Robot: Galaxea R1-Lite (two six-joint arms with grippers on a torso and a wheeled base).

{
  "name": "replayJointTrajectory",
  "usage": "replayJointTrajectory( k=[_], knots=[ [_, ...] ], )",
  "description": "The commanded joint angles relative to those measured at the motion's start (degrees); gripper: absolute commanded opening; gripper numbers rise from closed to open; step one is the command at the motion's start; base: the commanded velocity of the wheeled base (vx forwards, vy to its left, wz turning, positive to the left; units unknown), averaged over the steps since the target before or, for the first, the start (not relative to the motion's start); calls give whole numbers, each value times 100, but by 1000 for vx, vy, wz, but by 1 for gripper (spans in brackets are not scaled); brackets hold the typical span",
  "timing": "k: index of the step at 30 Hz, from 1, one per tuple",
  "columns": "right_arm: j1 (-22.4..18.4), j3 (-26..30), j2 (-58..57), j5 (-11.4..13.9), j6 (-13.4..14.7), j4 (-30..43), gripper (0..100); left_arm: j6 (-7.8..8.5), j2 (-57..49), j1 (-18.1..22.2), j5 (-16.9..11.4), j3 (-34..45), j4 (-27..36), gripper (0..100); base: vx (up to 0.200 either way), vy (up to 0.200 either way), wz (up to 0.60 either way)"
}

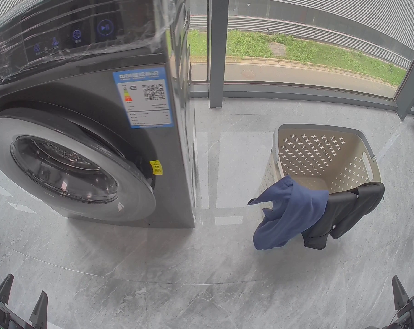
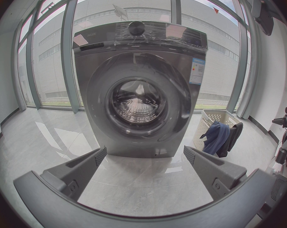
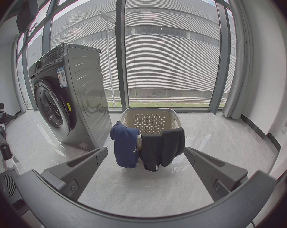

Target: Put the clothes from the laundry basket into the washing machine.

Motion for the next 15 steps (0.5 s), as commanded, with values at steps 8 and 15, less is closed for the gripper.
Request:
replayJointTrajectory(
  k=[8, 15],
  knots=[
    [4, 101, -93, 1, -2, 0, 100, -4, -92, 3, 0, 92, 1, 100, 0, 25, 0],
    [13, 101, -93, 1, -2, 0, 100, -4, -92, 3, 0, 92, 1, 100, 0, 0, 0]
  ],
)
